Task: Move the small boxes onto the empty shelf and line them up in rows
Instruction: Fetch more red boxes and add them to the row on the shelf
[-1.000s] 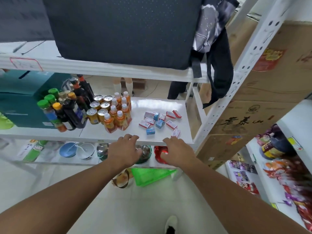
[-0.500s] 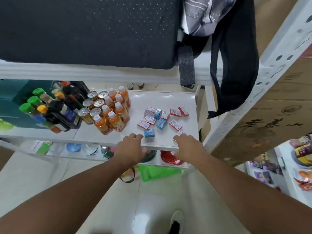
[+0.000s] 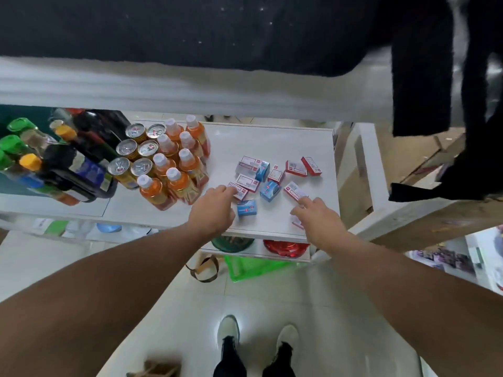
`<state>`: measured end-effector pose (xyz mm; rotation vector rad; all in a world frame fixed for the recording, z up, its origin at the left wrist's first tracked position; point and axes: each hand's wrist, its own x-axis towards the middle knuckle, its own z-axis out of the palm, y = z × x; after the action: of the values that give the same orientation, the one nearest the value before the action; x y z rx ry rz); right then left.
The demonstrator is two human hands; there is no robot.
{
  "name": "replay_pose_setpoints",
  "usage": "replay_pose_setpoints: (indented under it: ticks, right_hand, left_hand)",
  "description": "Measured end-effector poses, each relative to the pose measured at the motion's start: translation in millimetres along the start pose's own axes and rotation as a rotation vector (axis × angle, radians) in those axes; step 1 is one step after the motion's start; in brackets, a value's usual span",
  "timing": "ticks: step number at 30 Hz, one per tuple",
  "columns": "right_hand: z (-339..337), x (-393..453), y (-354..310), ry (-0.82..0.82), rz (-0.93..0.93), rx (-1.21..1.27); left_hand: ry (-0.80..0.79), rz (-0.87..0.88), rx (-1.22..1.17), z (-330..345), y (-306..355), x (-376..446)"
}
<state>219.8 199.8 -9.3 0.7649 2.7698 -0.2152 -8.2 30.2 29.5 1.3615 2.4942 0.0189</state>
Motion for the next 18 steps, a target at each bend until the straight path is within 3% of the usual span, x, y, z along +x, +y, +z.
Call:
replay_pose_setpoints:
  ticks: [9, 13, 18]
  right_hand:
    - [15.7, 8.9, 10.4, 0.069, -0.044, -0.056]
    - [18.0, 17.0, 1.8, 0.093, -0.045, -0.135]
    - [11.3, 18.3, -15.0, 0.097, -0.013, -0.085]
  left_hand:
    - [0.035, 0.178, 0.174, 23.3, -21.1, 56.2]
    - [0.096, 0.181, 0.248, 28.5, -25.6, 60.9]
    - [0.033, 0.132, 0.167, 23.7, -28.1, 58.8]
